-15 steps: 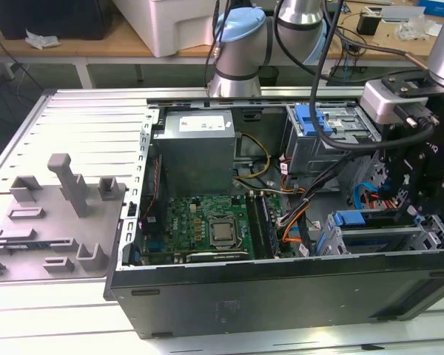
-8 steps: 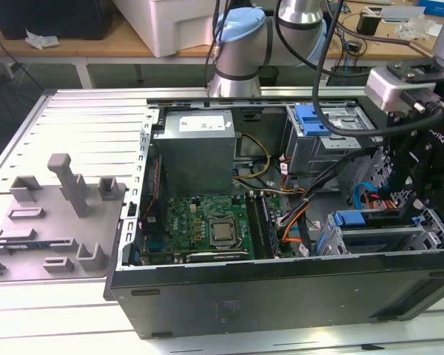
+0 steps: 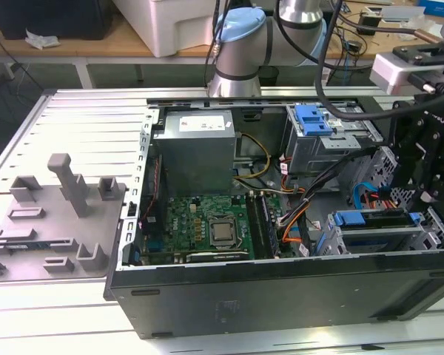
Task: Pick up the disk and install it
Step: 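Insert the first disk wire, then insert the second disk wire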
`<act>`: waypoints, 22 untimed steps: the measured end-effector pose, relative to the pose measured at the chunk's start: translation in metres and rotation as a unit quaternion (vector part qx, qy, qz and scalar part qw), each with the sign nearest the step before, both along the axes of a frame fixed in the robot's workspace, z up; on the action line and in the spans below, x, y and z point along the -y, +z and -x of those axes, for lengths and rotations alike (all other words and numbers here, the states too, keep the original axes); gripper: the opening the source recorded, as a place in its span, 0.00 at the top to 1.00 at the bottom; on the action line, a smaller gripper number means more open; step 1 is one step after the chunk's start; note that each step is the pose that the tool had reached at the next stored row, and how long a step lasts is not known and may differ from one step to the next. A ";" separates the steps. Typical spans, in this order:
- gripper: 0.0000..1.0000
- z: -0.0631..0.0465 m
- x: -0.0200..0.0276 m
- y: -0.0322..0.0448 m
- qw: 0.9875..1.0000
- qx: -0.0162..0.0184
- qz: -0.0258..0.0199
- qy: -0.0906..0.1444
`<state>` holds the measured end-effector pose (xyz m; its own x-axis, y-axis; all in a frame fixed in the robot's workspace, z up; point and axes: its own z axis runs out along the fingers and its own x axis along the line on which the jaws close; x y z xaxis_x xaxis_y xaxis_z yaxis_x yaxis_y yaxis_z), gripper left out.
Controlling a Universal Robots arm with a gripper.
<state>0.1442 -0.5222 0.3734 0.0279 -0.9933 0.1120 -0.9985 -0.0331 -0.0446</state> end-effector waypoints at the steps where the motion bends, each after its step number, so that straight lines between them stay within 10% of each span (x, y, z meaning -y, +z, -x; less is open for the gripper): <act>1: 0.52 0.000 -0.0003 0.0010 1.000 0.000 0.003 0.000; 22: 0.52 0.000 -0.0012 0.0015 1.000 0.000 0.009 0.000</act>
<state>0.1441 -0.5210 0.3749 0.0278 -0.9911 0.1300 -0.9985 -0.0338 -0.0440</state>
